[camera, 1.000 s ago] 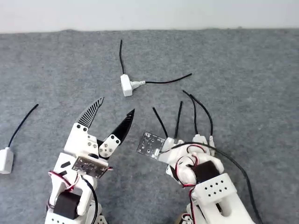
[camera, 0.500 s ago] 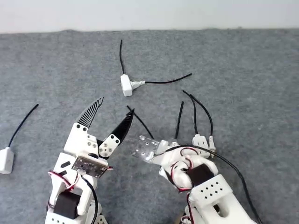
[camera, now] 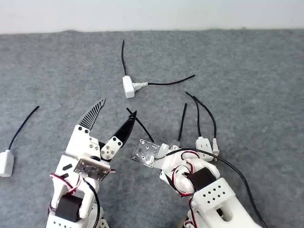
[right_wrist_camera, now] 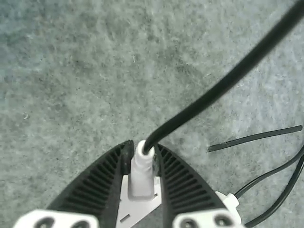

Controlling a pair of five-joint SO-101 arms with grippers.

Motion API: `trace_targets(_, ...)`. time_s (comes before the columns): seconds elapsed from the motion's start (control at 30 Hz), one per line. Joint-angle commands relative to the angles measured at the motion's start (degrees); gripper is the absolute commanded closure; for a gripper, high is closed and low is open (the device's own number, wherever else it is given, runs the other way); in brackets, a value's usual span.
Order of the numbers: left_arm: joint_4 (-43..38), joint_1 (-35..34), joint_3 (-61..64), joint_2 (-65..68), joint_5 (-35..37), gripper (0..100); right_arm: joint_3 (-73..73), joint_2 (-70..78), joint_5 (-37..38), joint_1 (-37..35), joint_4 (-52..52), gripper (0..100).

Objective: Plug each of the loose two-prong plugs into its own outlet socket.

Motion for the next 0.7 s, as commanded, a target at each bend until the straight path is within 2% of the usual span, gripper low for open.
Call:
trace_targets(0.0,-1.8,0.0,0.0,-0.5,0.4,73,-0.3,0.3,-0.7,-0.5,-1.0,99.0)
trace_targets(0.5,-1.8,0.0,0.1,-0.5,0.4,73,1.0,0.3,-2.8,-0.3,-3.6,99.0)
trace_targets(0.67,-1.8,0.1,0.2,-0.5,0.6,73,1.0,0.3,-3.1,2.5,-4.7,99.0)
